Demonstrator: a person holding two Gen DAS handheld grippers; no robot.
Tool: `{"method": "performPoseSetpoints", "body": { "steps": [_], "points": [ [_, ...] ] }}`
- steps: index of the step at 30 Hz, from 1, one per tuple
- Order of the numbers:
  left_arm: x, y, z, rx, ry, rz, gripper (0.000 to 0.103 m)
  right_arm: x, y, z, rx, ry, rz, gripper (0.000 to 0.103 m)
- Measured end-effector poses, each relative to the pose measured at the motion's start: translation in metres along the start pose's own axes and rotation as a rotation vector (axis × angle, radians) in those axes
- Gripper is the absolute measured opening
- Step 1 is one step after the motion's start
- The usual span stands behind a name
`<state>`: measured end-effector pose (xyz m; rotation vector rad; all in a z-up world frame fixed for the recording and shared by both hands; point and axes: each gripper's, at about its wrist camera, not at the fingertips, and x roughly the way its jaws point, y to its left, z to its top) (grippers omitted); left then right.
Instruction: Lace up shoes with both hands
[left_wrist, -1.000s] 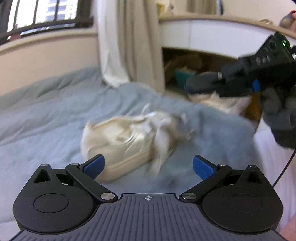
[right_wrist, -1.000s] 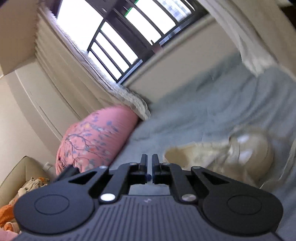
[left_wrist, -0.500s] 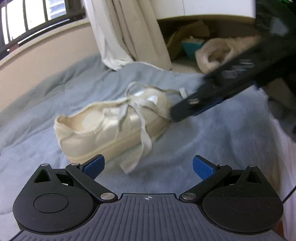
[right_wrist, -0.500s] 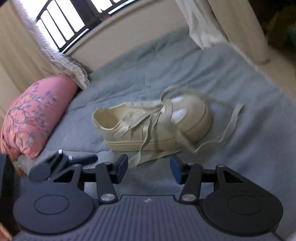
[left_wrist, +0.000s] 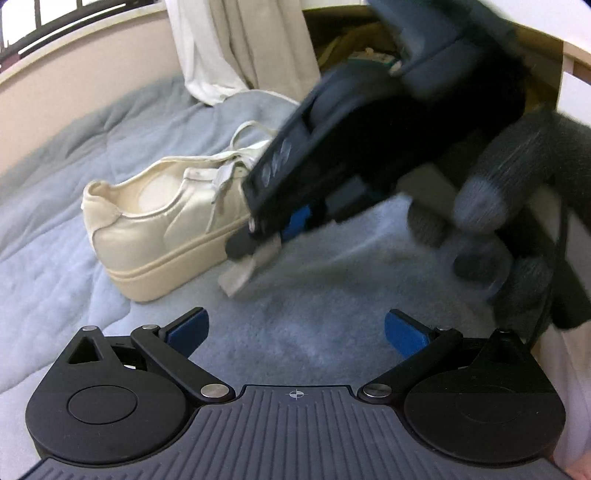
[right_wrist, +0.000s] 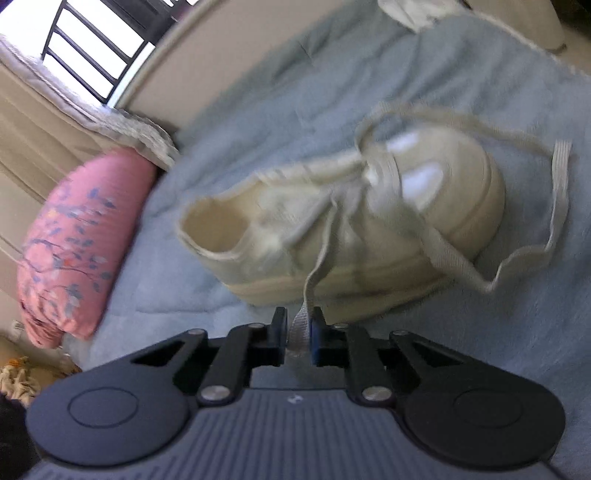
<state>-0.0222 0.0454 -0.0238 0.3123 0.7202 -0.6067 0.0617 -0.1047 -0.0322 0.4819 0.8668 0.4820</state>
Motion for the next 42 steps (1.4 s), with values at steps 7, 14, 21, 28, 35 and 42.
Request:
{"method": "performPoseSetpoints", "body": {
  "steps": [7,14,21,28,35,42],
  "points": [
    [0.001,-0.004,-0.001,0.042,-0.024,-0.007,0.103,-0.078,0.014,0.022,-0.014,-0.168,0.165,0.010],
    [-0.009,-0.009,0.004,0.051,-0.169,0.045,0.103,-0.126,-0.015,0.038,0.080,-0.319,0.324,0.011],
    [-0.002,-0.024,0.008,0.123,-0.164,0.025,0.103,-0.135,-0.048,0.010,-0.042,-0.272,-0.025,0.031],
    [-0.004,-0.030,0.010,0.197,-0.296,0.250,0.103,-0.098,-0.023,-0.009,-0.381,-0.295,-0.213,0.043],
    [0.018,-0.005,0.019,0.150,-0.191,0.269,0.103,-0.050,-0.009,0.015,-0.236,-0.119,0.087,0.055],
    [0.021,0.002,0.010,0.177,-0.158,0.295,0.103,0.004,-0.052,0.038,0.323,0.006,0.192,0.036]
  ]
}}
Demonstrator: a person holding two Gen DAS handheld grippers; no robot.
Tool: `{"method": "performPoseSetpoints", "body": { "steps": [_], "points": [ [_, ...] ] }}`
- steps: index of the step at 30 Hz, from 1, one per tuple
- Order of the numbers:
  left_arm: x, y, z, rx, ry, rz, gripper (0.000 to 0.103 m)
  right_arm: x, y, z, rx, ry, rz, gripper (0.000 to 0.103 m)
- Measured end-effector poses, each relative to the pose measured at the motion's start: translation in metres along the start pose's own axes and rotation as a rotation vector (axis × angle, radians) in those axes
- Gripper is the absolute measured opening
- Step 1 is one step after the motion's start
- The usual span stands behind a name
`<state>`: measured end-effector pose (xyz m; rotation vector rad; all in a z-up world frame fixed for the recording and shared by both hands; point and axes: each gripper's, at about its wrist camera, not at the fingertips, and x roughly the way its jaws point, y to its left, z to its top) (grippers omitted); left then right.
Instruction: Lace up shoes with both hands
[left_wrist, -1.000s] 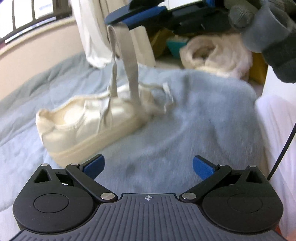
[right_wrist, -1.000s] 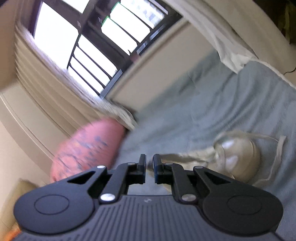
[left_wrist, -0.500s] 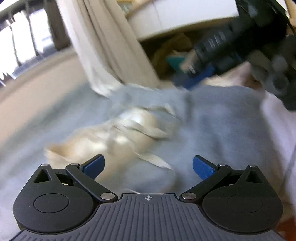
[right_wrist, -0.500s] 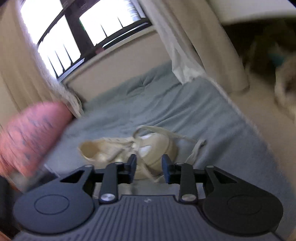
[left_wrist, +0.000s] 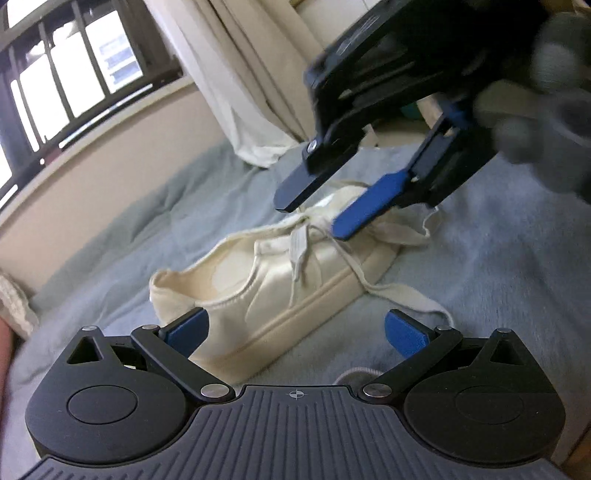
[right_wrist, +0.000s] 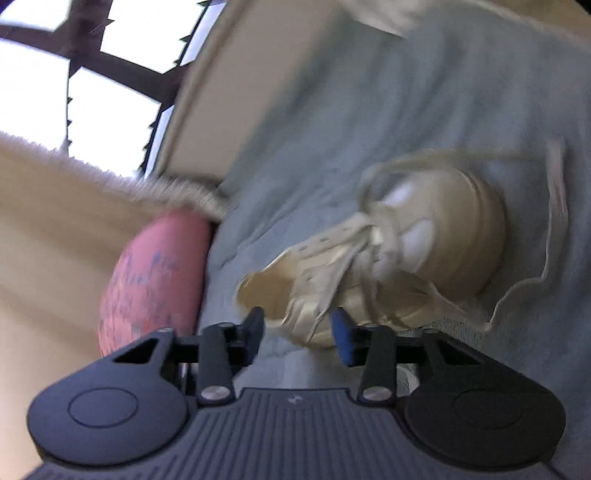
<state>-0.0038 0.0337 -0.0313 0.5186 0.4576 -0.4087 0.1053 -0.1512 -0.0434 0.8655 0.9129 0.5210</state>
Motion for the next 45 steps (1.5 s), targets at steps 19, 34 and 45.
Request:
{"method": "performPoseSetpoints", "body": {
  "steps": [19,34,45],
  "points": [
    [0.010,-0.003,0.002,0.019,0.004,-0.014,0.103,-0.006,0.024,-0.029,-0.280,0.002,0.055,0.003],
    [0.017,0.028,0.059,-0.302,-0.003,-0.049,0.036,-0.052,-0.031,0.005,-0.353,-0.337,-0.124,0.044],
    [0.066,0.029,0.089,-0.330,0.150,-0.082,0.042,-0.060,-0.051,0.013,-0.262,-0.328,-0.070,0.051]
  ]
}}
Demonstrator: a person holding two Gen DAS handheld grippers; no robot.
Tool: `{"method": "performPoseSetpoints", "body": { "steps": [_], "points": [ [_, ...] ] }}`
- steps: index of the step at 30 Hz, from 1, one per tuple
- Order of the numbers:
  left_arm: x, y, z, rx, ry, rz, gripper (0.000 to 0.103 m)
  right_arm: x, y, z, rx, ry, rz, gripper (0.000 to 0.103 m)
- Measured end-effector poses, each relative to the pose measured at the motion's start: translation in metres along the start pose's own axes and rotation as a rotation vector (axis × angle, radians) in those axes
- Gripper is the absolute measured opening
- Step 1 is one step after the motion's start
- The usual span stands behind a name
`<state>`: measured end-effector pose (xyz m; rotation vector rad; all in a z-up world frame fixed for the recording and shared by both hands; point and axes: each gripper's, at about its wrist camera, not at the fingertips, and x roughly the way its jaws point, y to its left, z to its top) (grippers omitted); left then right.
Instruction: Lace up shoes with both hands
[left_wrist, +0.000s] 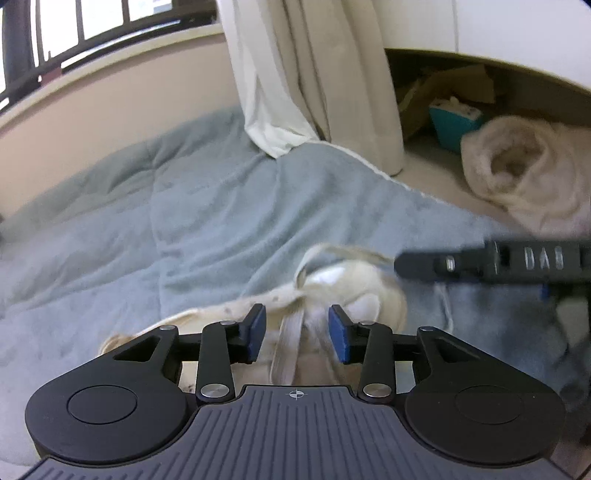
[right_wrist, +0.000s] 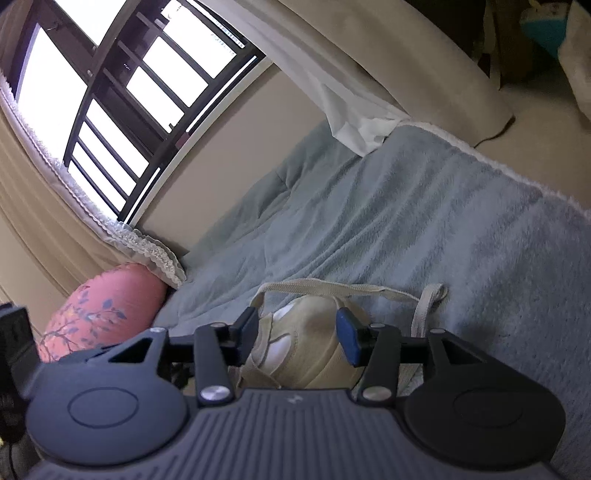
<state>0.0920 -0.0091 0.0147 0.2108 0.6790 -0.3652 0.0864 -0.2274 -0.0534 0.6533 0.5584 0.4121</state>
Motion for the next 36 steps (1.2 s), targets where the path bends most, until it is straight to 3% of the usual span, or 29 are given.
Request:
{"method": "performPoseSetpoints", "body": {
  "steps": [4,9,11,14,19,22,24,25,26,29,32,36],
  "points": [
    [0.006,0.011,0.004,-0.093,0.042,-0.008,0.040,0.000,-0.001,0.000,0.005,0.006,0.003,0.052],
    [-0.032,0.015,-0.016,-0.153,-0.018,-0.034,0.042,0.003,-0.002,-0.002,0.015,0.020,-0.005,0.056],
    [-0.044,0.005,-0.028,-0.050,-0.029,-0.009,0.059,0.004,-0.003,-0.003,0.022,0.027,-0.008,0.058],
    [-0.046,-0.007,-0.044,0.118,-0.017,0.052,0.063,0.005,-0.002,-0.005,0.021,0.034,-0.008,0.061],
    [-0.038,-0.014,-0.053,0.283,-0.064,0.124,0.070,0.009,-0.002,-0.008,0.006,0.044,-0.032,0.064],
    [-0.030,-0.027,-0.058,0.520,-0.090,0.183,0.069,0.012,-0.005,-0.009,0.025,0.059,-0.043,0.065],
    [-0.024,-0.036,-0.061,0.686,-0.083,0.215,0.057,0.014,-0.008,-0.010,0.040,0.069,-0.048,0.065],
    [-0.023,-0.038,-0.062,0.738,-0.075,0.205,0.046,0.015,-0.009,-0.010,0.047,0.073,-0.050,0.065],
    [-0.021,-0.040,-0.063,0.782,-0.059,0.181,0.042,0.015,-0.009,-0.010,0.050,0.074,-0.050,0.065],
    [-0.016,-0.049,-0.069,0.940,-0.033,0.152,0.043,0.015,-0.009,-0.011,0.052,0.078,-0.049,0.067],
    [-0.011,-0.049,-0.067,0.973,-0.010,0.131,0.045,0.015,-0.010,-0.011,0.054,0.079,-0.048,0.067],
    [-0.005,-0.040,-0.056,0.915,0.021,0.115,0.047,0.015,-0.011,-0.010,0.064,0.080,-0.043,0.067]
  ]
}}
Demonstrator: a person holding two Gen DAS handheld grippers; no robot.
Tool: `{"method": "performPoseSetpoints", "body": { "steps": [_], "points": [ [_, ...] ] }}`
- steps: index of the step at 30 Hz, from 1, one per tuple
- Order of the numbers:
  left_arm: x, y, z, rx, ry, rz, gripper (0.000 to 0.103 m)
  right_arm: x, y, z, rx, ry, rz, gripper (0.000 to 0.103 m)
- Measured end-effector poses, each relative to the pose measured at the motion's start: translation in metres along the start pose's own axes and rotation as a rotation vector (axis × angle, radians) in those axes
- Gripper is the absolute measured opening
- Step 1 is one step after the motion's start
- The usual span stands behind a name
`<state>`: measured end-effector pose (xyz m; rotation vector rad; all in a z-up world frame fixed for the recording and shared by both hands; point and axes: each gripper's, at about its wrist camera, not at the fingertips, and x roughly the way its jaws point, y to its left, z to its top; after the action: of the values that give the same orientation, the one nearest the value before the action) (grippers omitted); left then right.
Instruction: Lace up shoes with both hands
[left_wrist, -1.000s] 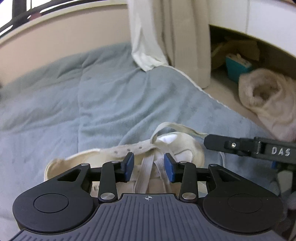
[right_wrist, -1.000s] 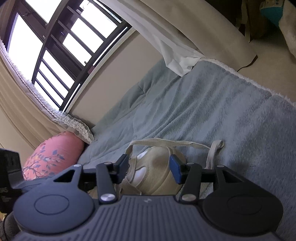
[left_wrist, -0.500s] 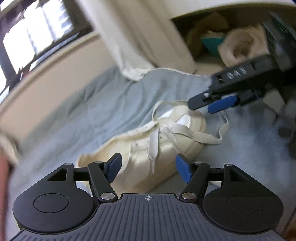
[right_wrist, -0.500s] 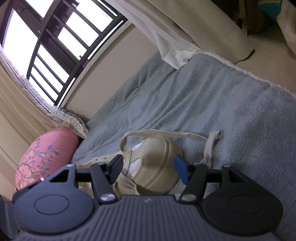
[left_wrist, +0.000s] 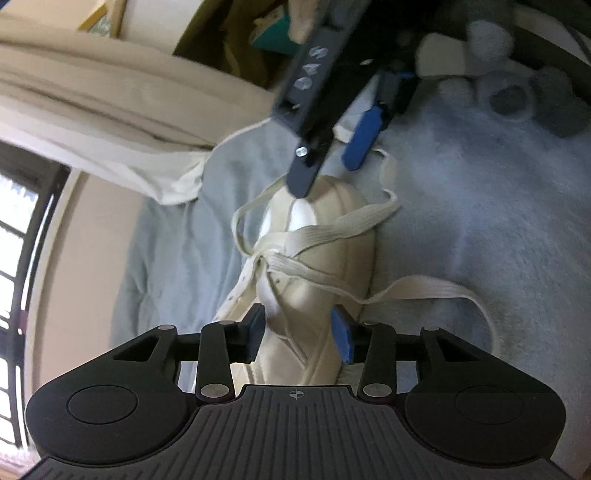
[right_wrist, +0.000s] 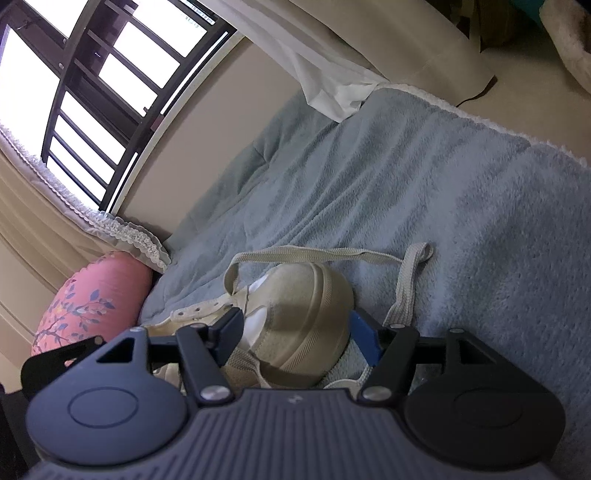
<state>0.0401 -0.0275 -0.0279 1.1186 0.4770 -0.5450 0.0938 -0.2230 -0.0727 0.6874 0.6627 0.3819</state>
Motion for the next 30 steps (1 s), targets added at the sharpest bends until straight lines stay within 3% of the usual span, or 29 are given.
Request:
{"method": "performPoseSetpoints", "body": {
  "steps": [3,8,10,13,15,20,23,24,25,26,27,30],
  "points": [
    [0.005,0.011,-0.002,-0.058,0.008,-0.027,0.054,0.000,-0.001,0.000,0.008,0.002,0.001,0.068],
    [0.010,0.030,-0.005,-0.157,0.015,-0.068,0.046,-0.002,0.004,0.000,-0.024,-0.003,0.026,0.067],
    [0.011,0.034,-0.005,-0.190,0.013,-0.069,0.045,-0.005,0.015,-0.002,-0.098,-0.002,0.080,0.062],
    [0.006,0.030,-0.008,-0.240,0.003,-0.039,0.049,-0.013,0.036,-0.011,-0.194,0.048,0.141,0.062],
    [0.002,0.034,-0.013,-0.313,-0.009,-0.007,0.059,-0.017,0.049,-0.020,-0.251,0.095,0.154,0.062],
    [-0.007,0.056,-0.044,-0.561,-0.068,0.032,0.067,-0.001,0.058,-0.065,-0.292,0.265,0.016,0.066],
    [-0.016,0.065,-0.068,-0.716,-0.120,0.036,0.079,0.009,0.056,-0.078,-0.288,0.240,-0.026,0.067],
    [-0.021,0.067,-0.077,-0.765,-0.149,0.032,0.079,0.009,0.055,-0.077,-0.275,0.236,-0.030,0.061],
    [-0.025,0.067,-0.086,-0.805,-0.181,0.027,0.082,0.010,0.054,-0.076,-0.256,0.232,-0.029,0.041],
    [-0.029,0.067,-0.091,-0.821,-0.197,0.026,0.090,0.010,0.050,-0.072,-0.203,0.236,-0.007,0.029],
    [-0.032,0.068,-0.093,-0.828,-0.205,0.027,0.094,0.011,0.044,-0.068,-0.124,0.253,0.029,0.005],
    [-0.039,0.073,-0.100,-0.858,-0.227,0.031,0.094,0.004,0.027,-0.054,0.115,0.246,0.162,0.003]
  ]
}}
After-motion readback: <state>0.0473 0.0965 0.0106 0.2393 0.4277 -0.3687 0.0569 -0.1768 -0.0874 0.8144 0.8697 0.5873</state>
